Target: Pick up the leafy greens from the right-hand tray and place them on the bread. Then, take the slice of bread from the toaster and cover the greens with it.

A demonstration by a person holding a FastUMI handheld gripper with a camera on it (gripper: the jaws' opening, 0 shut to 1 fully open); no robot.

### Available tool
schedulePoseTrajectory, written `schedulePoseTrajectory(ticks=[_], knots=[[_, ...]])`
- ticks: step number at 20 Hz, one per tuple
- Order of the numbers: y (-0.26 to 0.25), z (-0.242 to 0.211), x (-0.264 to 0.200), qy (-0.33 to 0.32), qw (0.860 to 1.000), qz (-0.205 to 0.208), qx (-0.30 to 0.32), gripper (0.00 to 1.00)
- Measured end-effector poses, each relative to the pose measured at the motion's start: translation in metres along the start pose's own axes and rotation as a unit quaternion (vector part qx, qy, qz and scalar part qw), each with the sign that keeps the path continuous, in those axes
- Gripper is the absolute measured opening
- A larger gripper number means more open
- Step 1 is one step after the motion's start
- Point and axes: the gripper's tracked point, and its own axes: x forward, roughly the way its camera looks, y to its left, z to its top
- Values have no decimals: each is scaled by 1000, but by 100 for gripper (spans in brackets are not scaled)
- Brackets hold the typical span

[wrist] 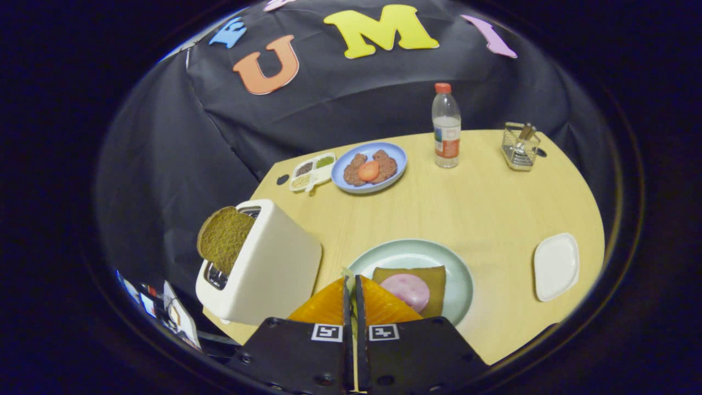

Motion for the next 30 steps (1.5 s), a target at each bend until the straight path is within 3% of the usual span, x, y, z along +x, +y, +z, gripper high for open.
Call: schedulePoseTrajectory(ticks=[2, 8, 10, 16, 22, 24, 29, 30], knots=[[-1, 3, 14, 6, 1000, 1, 11, 3], [-50, 17, 43, 17, 999, -47, 7, 4], [-55, 17, 47, 18, 999, -42, 6, 5], [-75, 9, 66, 32, 997, -65, -33, 5], [-81, 28, 69, 14, 993, -103, -56, 12], [-79, 29, 62, 12, 992, -109, -65, 20], [-65, 37, 37, -16, 988, -136, -72, 84], [-61, 42, 28, -28, 986, -148, -72, 88]])
